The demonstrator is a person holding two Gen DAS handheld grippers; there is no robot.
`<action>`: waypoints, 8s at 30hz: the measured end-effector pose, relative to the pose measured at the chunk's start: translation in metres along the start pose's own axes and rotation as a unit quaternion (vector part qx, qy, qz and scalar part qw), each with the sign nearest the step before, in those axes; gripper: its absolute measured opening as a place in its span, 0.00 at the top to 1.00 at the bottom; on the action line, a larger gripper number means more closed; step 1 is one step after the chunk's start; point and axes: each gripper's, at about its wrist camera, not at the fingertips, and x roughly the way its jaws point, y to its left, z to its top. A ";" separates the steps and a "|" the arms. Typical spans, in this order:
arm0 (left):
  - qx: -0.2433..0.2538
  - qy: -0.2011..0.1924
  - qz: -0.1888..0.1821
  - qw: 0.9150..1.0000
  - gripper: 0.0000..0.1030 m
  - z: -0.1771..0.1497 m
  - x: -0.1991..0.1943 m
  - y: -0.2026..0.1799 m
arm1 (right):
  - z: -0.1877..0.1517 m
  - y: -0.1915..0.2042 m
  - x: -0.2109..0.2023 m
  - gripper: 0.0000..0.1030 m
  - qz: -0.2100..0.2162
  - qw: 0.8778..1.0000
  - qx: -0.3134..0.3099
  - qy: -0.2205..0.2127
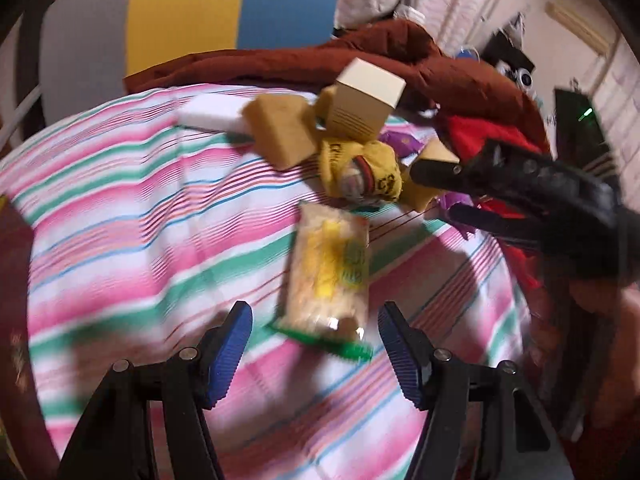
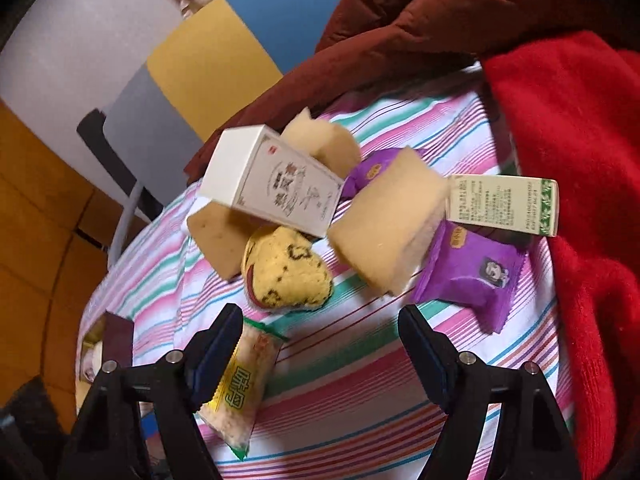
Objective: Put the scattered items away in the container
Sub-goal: 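Grasp the WEIDAN pack with the left tool while the right grasps the yellow plush, then carry the WEIDAN pack and yellow plush into the gold tray and release, then move the left tool to the sponges while the right grasps a purple candy pack, then grasp a tan sponge with the left tool while the right holds the purple pack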
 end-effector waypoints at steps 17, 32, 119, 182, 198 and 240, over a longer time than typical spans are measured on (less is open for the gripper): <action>0.059 -0.092 0.037 0.993 0.55 -0.023 0.012 0.010 | -0.012 0.046 0.013 0.34 -0.028 0.994 -0.102 0.003; 0.045 -0.101 0.037 0.993 0.55 -0.032 0.007 0.018 | 0.003 0.080 0.066 0.49 -0.091 0.981 -0.174 0.007; -0.239 -0.193 0.135 0.942 0.55 -0.091 -0.194 0.290 | -0.154 0.365 0.032 0.60 0.133 0.904 -0.406 0.001; -0.103 -0.113 0.001 0.988 0.37 -0.077 -0.117 0.092 | -0.074 0.123 0.018 0.24 -0.096 0.973 -0.209 0.032; -0.111 -0.079 0.005 0.991 0.37 -0.070 -0.088 0.079 | 0.013 -0.027 0.013 0.29 -0.200 0.980 0.005 0.006; -0.119 -0.054 0.061 0.990 0.21 0.089 0.026 0.095 | -0.014 0.037 0.050 0.45 -0.001 0.991 -0.095 0.094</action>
